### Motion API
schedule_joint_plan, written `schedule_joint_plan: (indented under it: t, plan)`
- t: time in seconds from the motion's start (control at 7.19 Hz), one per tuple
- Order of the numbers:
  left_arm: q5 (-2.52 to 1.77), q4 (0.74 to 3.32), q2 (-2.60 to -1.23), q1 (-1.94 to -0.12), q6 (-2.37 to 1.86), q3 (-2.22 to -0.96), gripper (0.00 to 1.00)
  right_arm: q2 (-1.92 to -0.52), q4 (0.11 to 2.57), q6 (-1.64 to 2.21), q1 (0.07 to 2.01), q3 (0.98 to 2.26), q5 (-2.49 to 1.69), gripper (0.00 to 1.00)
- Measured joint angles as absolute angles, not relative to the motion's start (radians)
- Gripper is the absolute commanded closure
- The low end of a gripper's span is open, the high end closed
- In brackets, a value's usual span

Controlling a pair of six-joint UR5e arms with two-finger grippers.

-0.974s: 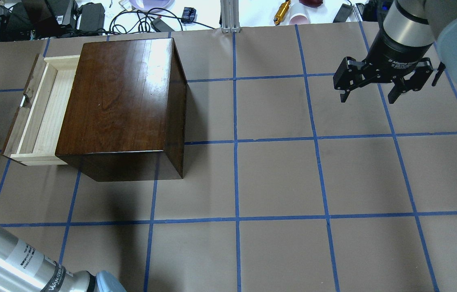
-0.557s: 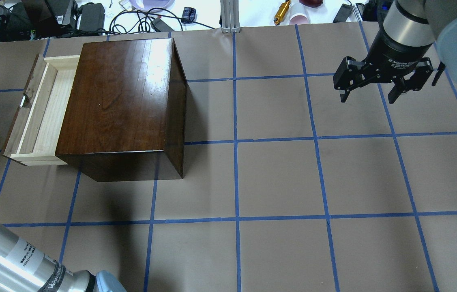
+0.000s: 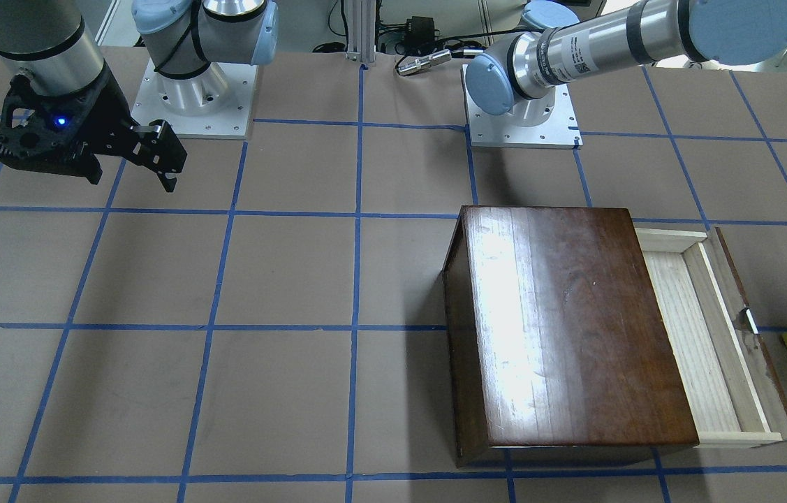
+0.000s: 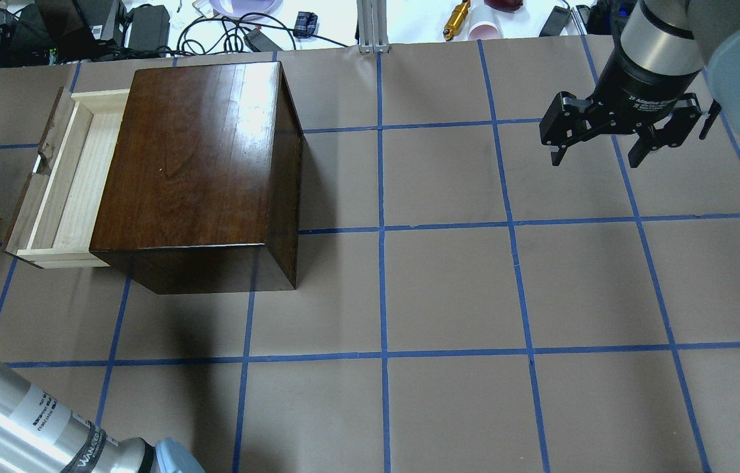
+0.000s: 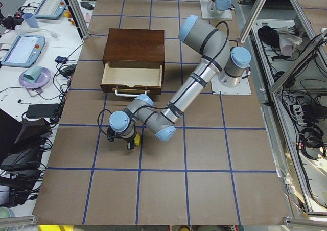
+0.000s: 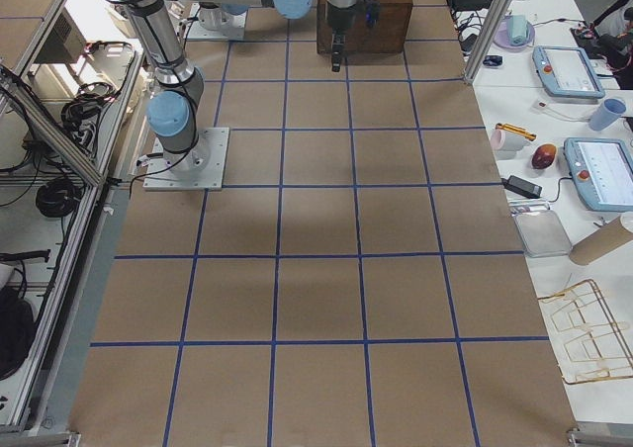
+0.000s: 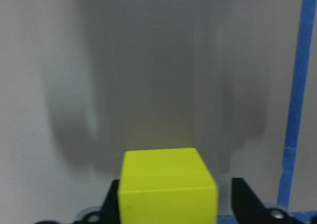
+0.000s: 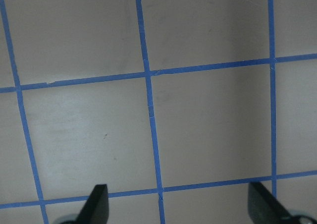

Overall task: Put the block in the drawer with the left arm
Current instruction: 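Close the left gripper on the yellow cube and lift it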

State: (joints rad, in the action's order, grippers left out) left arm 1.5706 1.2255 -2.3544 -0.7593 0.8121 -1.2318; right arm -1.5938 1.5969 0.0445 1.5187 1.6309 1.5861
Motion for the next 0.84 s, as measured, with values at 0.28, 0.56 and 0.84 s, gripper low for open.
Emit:
schedule_joint_plan:
  t: [0.28,0.56,0.84]
  plan:
    - [1.57,1.224,-2.344,-0.759,0.822,-1.227,1.0,-1.594,1.597,0.044,1.519,1.631,1.586,0.0]
    - [1.569,1.228,-2.315,-0.759,0.823,-1.222,1.0,-1.594,1.597,0.044,1.518,1.631,1.586,0.0]
    - [1.569,1.249,-2.268,-0.762,0.822,-1.22,1.0,-1.594,1.597,0.044,1.518,1.631,1.586,0.0]
